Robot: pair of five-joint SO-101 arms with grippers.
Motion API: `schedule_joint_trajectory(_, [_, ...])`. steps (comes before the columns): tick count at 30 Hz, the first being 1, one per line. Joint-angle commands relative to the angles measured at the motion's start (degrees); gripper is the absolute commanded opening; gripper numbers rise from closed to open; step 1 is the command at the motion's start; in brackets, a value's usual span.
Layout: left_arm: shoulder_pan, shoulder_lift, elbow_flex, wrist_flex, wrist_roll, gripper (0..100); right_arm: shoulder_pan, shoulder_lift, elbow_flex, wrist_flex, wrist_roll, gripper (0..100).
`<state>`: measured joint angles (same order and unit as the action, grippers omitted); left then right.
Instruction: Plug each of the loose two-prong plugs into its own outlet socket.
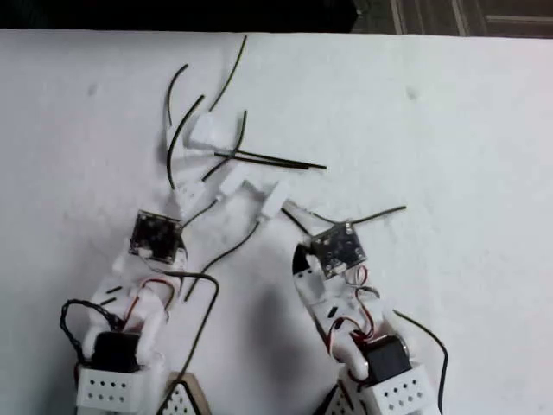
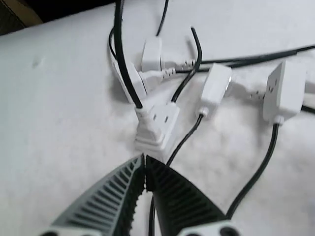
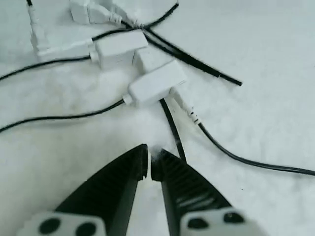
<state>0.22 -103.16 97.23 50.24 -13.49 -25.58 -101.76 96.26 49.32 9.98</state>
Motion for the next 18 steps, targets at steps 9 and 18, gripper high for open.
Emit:
schedule_joint_trajectory(9, [-0.4,-0.57,-0.18,13.54,-0.88,3,-0.04,-0.31,0.62,11.21,3.25,1.8])
schedule_joint_trajectory(18, [-0.4,-0.57,-0.18,20.13,-1.05,3,0.31,-0.31,0.62,17.54,3.25,1.8])
